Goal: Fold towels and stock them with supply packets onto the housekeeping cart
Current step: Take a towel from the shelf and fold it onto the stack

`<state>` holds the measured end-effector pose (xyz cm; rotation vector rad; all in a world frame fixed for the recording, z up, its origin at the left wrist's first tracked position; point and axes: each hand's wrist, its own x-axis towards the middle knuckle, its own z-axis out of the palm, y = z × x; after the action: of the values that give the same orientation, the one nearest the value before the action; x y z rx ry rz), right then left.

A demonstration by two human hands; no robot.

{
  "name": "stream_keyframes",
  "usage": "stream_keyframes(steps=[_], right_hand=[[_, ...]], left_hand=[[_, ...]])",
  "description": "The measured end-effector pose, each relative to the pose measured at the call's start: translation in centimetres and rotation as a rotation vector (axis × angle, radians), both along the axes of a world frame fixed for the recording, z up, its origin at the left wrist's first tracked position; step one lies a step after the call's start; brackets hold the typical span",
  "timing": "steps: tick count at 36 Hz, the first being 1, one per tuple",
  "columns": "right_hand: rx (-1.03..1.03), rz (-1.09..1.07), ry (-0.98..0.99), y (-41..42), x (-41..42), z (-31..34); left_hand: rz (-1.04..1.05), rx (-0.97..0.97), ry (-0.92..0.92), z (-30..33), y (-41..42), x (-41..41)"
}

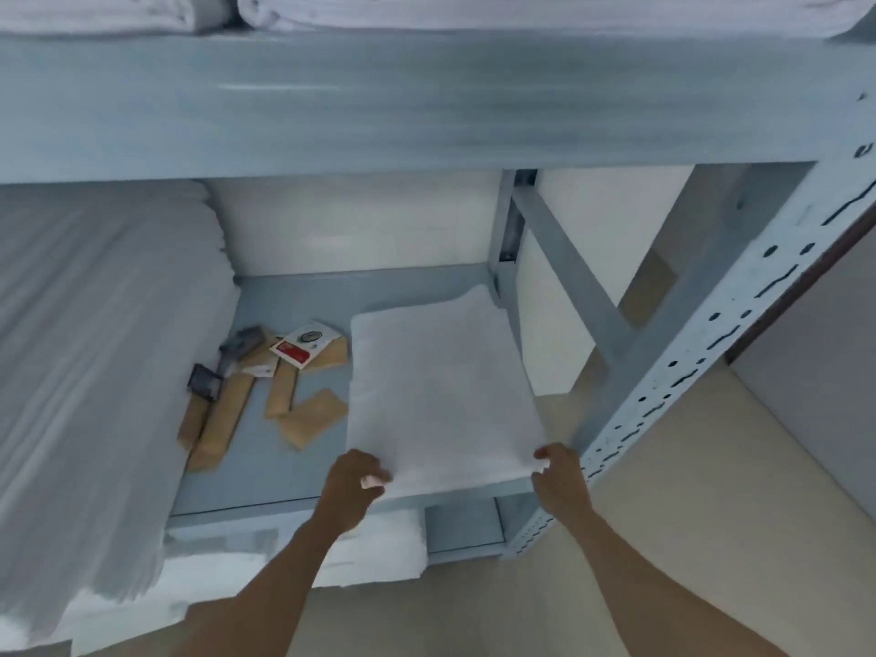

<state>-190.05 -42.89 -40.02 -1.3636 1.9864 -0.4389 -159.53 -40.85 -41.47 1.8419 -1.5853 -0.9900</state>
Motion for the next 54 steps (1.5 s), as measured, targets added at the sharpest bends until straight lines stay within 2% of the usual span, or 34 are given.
stream_keyframes(steps=[6,9,11,14,17,20,22,25,27,32,35,39,44,46,49,51,54], right_hand=[[-0.027,-0.106,-0.102,-2.5,1.3,0.5],[0.055,-0.13,-0.097,-3.7,1.8,0.7],[0.136,-0.071,-0.001,-3.8,2.1,0.8],[0.196,0.049,0.307,-3.7,2.6,1.5],[-0.081,0.244,0.512,-4.6,3.5,1.9],[-0.281,0.43,0.548,-5.8,5.0,1.6],[-0.247,0.5,0.547,-5.9,5.2,0.1],[-0.143,0.597,0.553,-4.7,3.4,-3.5],[-0.156,0.624,0.577,-3.9,2.2,-5.0],[-0.165,0.548,0.611,-6.3,4.3,-3.2],[-0.311,0.518,0.583,-9.9,6.6,-1.4],[-0.457,0.555,0.573,-14.8,9.3,-1.2],[-0.517,0.615,0.62,-21.2,9.4,-4.5],[-0.493,0.557,0.639,-22.8,7.7,-6.4],[-0.492,0.381,0.639,-23.8,6.3,-8.7],[-0.48,0.293,0.65,-24.0,6.7,-9.2],[-0.449,0.275,0.63,-23.5,7.0,-8.8]], left_hand=[[0.408,0.109,0.105,-0.6,-1.8,-0.1],[0.427,0.21,0.158,-0.4,-2.4,-0.2],[0.376,0.243,0.115,-0.4,-2.4,-0.5],[0.246,0.19,-0.165,-0.2,-2.3,-1.1],[0.055,0.022,-0.364,0.3,-3.2,-1.9],[-0.097,-0.108,-0.463,0.3,-4.6,-3.7],[-0.17,-0.116,-0.479,-0.7,-4.9,-4.8],[-0.26,-0.028,-0.512,-3.7,-3.6,-5.5],[-0.278,-0.023,-0.534,-5.3,-2.6,-5.5],[-0.212,-0.044,-0.489,-3.5,-5.2,-5.1],[-0.129,-0.213,-0.499,-1.0,-9.6,-5.4],[-0.111,-0.311,-0.534,0.4,-15.8,-7.0],[-0.109,-0.289,-0.593,-2.9,-21.4,-7.9],[-0.093,-0.245,-0.614,-5.8,-21.8,-7.7],[-0.018,-0.277,-0.609,-8.9,-21.7,-7.3],[0.05,-0.297,-0.606,-9.4,-21.9,-7.2],[0.164,-0.26,-0.619,-9.1,-21.7,-6.9]])
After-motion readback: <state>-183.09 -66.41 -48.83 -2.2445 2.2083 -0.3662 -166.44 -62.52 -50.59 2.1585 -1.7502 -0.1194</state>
